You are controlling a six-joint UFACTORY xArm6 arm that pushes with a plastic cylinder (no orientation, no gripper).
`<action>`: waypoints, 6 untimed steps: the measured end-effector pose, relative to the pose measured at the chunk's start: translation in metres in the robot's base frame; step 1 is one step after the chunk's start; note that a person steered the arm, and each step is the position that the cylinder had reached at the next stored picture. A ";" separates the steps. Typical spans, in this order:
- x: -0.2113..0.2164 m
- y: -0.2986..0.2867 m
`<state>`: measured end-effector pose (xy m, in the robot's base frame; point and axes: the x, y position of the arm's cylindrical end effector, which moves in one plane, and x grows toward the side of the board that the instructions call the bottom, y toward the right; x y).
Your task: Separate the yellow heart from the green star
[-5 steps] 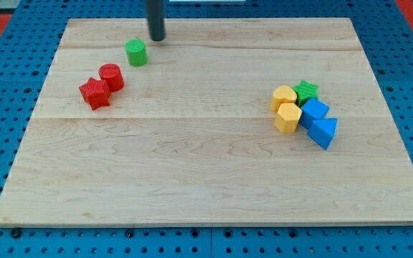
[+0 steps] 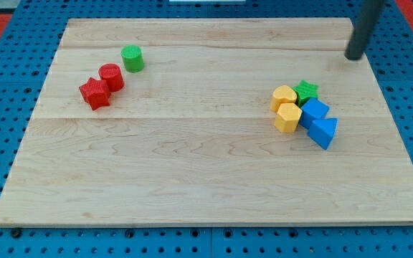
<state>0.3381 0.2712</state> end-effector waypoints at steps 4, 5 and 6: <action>0.058 -0.195; 0.093 -0.225; 0.087 -0.271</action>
